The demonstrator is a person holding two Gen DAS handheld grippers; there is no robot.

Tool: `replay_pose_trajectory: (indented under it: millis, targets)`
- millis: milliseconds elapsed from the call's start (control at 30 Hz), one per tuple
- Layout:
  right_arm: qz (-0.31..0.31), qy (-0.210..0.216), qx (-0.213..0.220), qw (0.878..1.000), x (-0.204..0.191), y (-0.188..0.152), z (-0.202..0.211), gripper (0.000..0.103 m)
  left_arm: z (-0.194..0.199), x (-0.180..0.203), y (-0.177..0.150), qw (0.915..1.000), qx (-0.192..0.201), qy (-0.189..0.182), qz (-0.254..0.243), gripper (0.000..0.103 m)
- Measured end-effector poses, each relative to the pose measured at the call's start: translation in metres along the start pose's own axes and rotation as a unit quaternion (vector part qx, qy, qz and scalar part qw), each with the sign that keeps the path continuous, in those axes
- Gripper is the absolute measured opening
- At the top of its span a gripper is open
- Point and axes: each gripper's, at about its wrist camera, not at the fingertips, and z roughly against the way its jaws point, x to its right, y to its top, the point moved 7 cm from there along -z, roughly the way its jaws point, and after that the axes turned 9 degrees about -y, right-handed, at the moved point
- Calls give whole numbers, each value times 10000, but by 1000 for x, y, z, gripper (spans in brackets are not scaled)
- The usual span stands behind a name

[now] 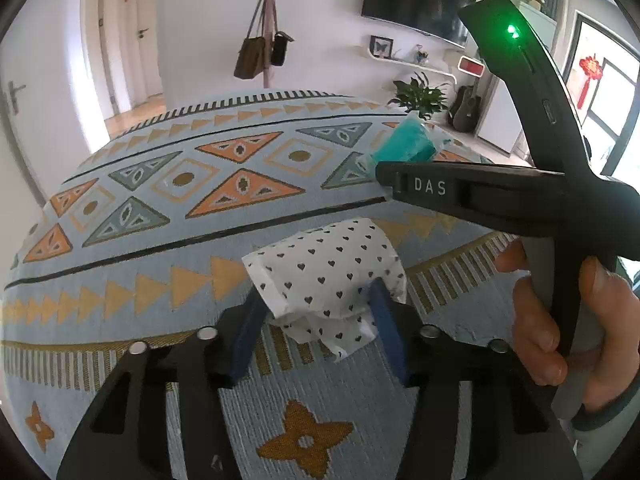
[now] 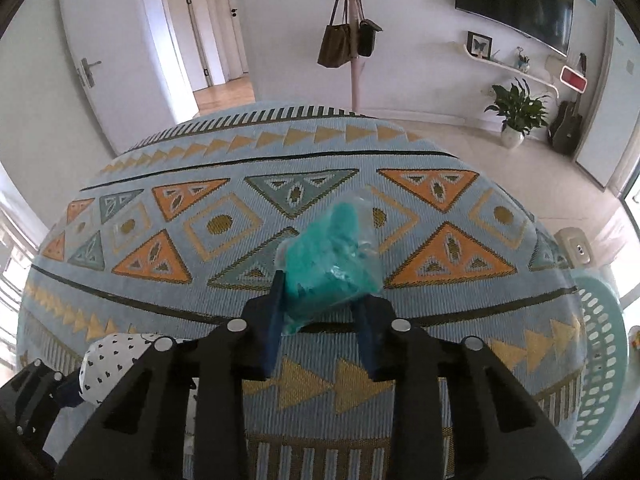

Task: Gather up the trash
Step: 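Grasp the white dotted tissue pack with the left tool while the right tool grasps the teal packet, then carry the tissue pack and teal packet to the teal basket and release both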

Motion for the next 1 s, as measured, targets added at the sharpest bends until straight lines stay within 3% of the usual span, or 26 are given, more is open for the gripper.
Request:
replay_pose_trajectory:
  millis: [167, 267, 367, 567, 767, 1000]
  targets:
    - [-170, 321, 101, 9993, 5, 2, 7, 26, 4, 6, 0, 9999, 98, -74, -94, 22]
    - [-277, 537, 390, 9974, 9, 4, 19, 26, 10, 9, 2, 9994, 252, -194, -104, 13]
    - [-355, 684, 646, 9949, 13, 3, 33, 26, 15, 14, 3, 9987, 309, -401, -87, 11]
    - [-417, 308, 1024, 9934, 44, 4, 62, 26, 33, 35, 21, 9958, 619, -601, -308, 11]
    - [-810, -22, 1419, 9866, 110, 10, 104, 26, 47, 79, 54, 9897, 1016, -756, -671, 11]
    - [-1263, -584, 1505, 9788, 195, -2, 128, 26, 27, 138, 83, 9832, 1079, -1060, -1019, 11]
